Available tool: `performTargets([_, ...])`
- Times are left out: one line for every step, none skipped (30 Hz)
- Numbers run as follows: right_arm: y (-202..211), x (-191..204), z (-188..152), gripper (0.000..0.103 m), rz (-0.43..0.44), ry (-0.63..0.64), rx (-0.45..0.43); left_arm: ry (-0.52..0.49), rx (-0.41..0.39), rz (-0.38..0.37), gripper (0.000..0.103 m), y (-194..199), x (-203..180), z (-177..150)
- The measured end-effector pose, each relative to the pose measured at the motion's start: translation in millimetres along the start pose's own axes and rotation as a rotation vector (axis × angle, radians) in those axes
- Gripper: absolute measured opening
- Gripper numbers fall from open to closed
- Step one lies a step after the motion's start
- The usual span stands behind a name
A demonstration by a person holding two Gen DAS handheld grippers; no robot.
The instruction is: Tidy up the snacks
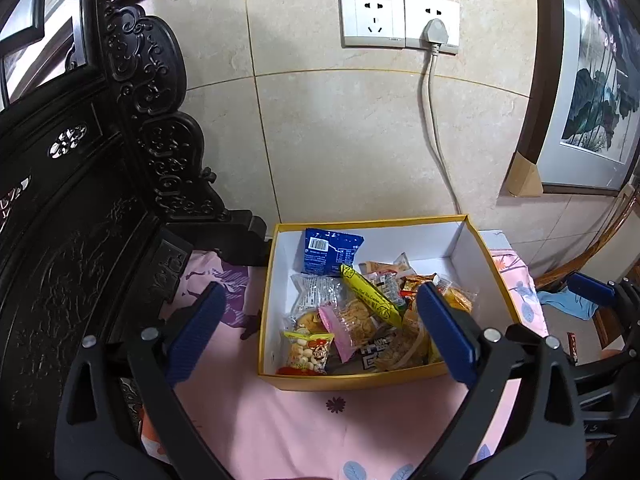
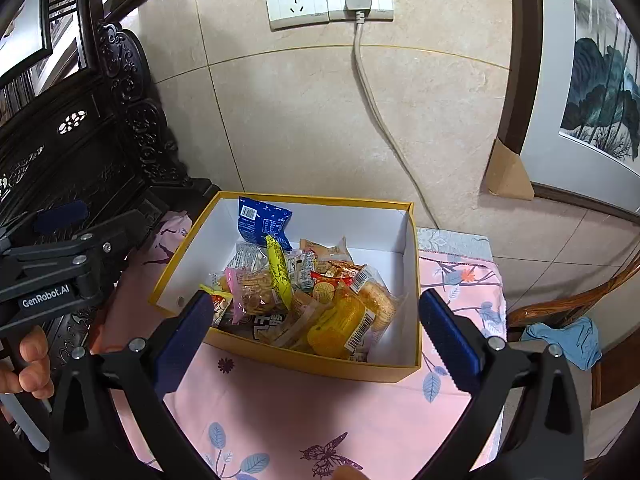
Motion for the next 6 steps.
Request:
performTargets([0.2,-0.2,-0.4,0.102,-0.001,0.001,0.0,0.002,0.003,0.001,0.098,-0.2,0.1,-0.2])
performTargets([0.1,-0.1,-0.2,0.102,-0.001,0.001,0.001,0.004,0.005,0.002,0.098,-0.3,0.5,-0.6])
performTargets([0.4,0.0,-0.6,0.102,-0.001,0.0,0.002,0.004,0.006,0.003,0.098,-0.4,0.7,-1.0])
performTargets([0.4,0.0,-0.8,0.102,-0.001,0.0,0.004,0.004,0.008,0.004,0.098,-0.7,1.0,-1.2])
performTargets([0.7,0.2,-0.8,0.102,-0.001,0.002,0.004,0.004,0.01,0.004,0.098,-1.0,1.1,-1.5])
performTargets([1.0,0.3,-0.4,0.102,-0.002,0.002,0.003,0.004,0.011,0.004,0.098,-1.1,1.3,-1.6])
Point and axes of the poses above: each gripper's, at about its wrist camera, not at the fingertips, and y roughly against the way its jaws point, x to its left, z to its top, the point moved 8 cm from there along -y, roughly the way its jaws point, and after that the axes turned 5 degrees about y, right-handed, at the moved point
